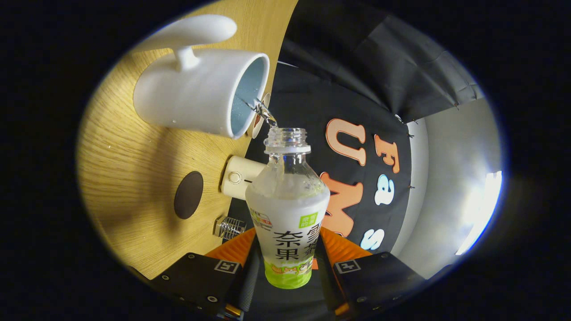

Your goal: Take the bottle from table, then pour the juice into the cup, finally place the bottle on the coaster

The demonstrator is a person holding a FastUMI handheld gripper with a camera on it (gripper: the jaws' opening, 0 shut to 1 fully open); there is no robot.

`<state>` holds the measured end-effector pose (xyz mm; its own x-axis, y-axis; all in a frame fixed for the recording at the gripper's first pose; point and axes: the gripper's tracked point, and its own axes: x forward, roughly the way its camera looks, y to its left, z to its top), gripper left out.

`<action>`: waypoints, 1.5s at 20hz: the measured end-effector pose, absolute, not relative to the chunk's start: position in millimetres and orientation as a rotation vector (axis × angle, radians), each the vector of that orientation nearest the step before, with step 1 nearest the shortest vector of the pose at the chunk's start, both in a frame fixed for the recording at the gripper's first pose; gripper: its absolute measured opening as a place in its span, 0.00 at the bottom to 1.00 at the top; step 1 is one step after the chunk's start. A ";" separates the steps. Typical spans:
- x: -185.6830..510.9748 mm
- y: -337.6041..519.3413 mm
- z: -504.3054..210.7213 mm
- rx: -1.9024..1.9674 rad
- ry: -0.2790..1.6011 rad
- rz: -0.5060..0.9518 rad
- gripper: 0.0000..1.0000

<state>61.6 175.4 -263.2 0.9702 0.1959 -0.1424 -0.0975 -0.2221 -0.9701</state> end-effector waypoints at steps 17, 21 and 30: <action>68.9 188.2 -256.5 -1.874 -0.132 0.309 0.63; 69.7 192.0 -255.3 -1.906 -0.150 0.327 0.63; 76.3 192.0 -244.9 -1.996 -0.194 0.332 0.63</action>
<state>76.3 192.0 -244.9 0.9483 0.2815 -0.1464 -0.0110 -0.4320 -0.9018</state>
